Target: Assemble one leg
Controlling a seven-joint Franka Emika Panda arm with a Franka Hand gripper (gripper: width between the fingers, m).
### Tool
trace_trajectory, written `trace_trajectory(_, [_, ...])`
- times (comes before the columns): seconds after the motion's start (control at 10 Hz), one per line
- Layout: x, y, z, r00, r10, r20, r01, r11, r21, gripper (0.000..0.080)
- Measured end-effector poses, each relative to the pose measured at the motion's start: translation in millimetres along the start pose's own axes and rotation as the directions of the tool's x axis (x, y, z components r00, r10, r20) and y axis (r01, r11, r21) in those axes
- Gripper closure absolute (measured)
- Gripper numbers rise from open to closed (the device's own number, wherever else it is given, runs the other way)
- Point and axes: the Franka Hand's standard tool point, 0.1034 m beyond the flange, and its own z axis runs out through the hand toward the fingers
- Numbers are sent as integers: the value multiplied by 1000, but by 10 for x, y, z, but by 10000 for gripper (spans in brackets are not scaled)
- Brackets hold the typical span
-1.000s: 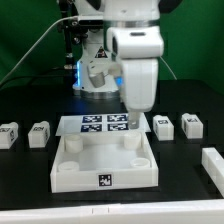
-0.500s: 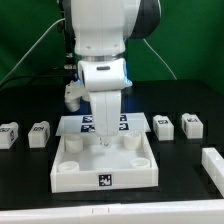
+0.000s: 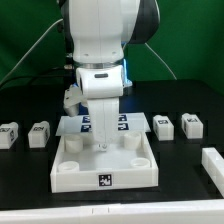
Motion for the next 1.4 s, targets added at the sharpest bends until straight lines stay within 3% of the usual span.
trace_trajectory(0.2, [0, -2, 1, 1000, 0, 0, 0, 1000, 0, 670])
trace_trajectory(0.3, [-4, 14, -8, 1000, 2, 0, -2, 1000, -6, 670])
trace_trajectory(0.4, [-4, 20, -10, 1000, 3, 0, -3, 1000, -9, 739])
trace_trajectory(1.2, [-4, 22, -11, 1000, 3, 0, -3, 1000, -10, 739])
trace_trajectory(1.4, [68, 127, -32, 1000, 27, -2, -27, 1000, -16, 739])
